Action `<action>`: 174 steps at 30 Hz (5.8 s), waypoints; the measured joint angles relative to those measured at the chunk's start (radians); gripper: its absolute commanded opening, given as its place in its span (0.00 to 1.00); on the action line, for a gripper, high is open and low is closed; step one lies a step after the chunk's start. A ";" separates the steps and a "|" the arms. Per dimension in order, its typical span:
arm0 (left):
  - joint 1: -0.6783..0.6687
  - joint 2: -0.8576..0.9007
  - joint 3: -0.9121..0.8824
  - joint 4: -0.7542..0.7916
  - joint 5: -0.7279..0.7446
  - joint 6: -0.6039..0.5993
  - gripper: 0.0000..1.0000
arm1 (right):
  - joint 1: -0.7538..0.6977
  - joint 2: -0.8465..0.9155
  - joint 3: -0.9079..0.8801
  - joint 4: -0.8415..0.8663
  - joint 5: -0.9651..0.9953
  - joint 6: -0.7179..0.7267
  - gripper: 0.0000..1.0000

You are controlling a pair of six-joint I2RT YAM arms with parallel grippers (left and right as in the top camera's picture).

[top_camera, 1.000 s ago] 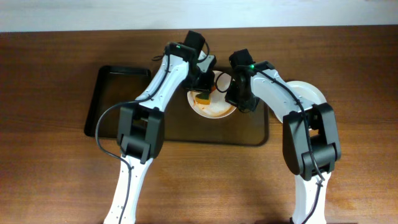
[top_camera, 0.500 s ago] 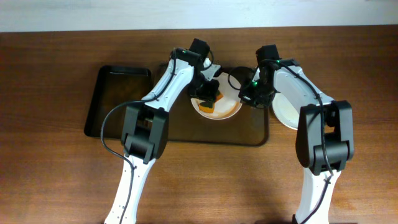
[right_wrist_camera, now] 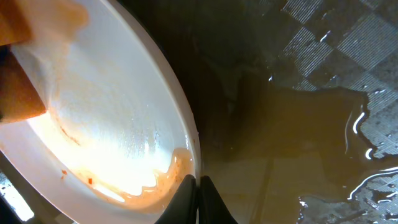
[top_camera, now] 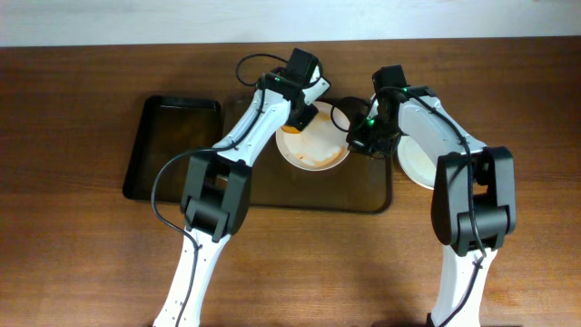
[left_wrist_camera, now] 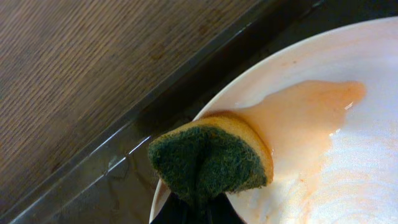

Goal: Clean dirty plates on tray and stack at the side

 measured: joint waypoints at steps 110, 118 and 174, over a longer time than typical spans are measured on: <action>0.269 -0.490 -0.415 -0.126 0.135 -0.394 0.00 | 0.138 0.062 0.160 -0.120 0.298 -0.034 0.28; 0.267 -0.458 -0.415 -0.123 0.151 -0.394 0.00 | 0.146 0.060 0.113 -0.071 0.280 -0.029 0.04; 0.267 -0.458 -0.415 -0.102 0.151 -0.394 0.00 | -0.374 -0.318 0.124 -0.352 0.518 -0.214 0.04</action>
